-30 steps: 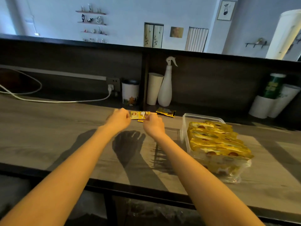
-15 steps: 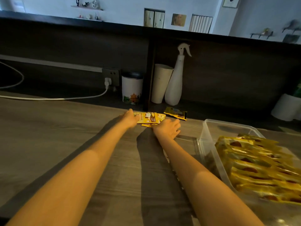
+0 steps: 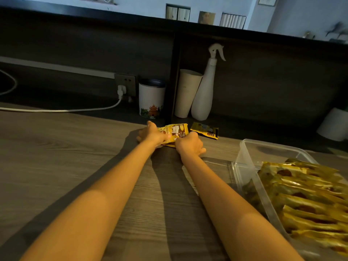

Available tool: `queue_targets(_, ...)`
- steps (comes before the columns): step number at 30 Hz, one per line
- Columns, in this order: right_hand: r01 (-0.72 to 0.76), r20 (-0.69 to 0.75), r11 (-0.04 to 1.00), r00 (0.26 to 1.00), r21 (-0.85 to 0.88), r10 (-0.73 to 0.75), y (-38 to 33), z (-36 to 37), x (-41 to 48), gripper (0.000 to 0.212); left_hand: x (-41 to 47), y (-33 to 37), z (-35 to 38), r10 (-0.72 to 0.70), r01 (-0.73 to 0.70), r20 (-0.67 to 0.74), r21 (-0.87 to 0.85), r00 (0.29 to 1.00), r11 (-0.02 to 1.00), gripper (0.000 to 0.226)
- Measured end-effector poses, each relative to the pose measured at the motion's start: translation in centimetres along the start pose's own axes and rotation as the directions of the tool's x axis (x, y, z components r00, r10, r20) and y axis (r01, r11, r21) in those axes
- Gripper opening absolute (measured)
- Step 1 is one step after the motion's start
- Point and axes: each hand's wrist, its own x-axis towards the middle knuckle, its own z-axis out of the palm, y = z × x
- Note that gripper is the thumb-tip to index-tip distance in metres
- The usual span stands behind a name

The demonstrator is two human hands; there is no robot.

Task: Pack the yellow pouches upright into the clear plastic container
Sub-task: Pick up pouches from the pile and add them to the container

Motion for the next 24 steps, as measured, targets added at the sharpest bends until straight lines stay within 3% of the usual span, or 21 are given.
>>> queue_targets(3,0.003,0.013,0.994,1.000,0.109,-0.004,0.0,-0.2,-0.6,0.029,-1.1,0.3,-0.7,-0.051,0.049,-0.013,-0.151,0.999,0.987,0.091)
queue_targets(7,0.023,0.008,0.971,1.000,0.237,-0.026,0.4,-0.6,-2.0,0.032,-3.9,0.8,-1.9,0.024,-0.013,0.025,-0.360,0.999,0.933,0.037)
queue_targets(11,0.039,-0.001,0.944,0.999,0.327,-0.041,0.6,-1.5,-3.3,0.041,-6.8,1.1,-3.6,0.068,-0.091,-0.062,-0.533,0.996,0.841,0.032)
queue_targets(15,0.047,-0.001,0.932,0.999,0.361,-0.050,0.9,-2.5,-4.8,0.027,-8.9,1.1,-5.9,0.131,-0.214,-0.196,-0.506,0.972,0.836,0.004)
queue_targets(17,0.041,-0.001,0.915,0.999,0.401,-0.045,1.4,-3.1,-5.9,0.014,-9.9,1.1,-7.1,0.187,-0.286,-0.246,-0.470,0.951,0.835,0.016)
queue_targets(19,0.044,-0.002,0.903,0.999,0.427,-0.048,1.7,-4.0,-7.1,0.015,-11.1,0.9,-8.2,0.247,-0.351,-0.285,-0.410,0.926,0.842,0.021)
queue_targets(24,0.126,0.014,0.906,0.990,0.405,-0.144,2.8,-6.2,-9.9,0.013,-14.1,0.9,-9.7,0.370,-0.448,-0.336,-0.191,0.866,0.874,0.016)
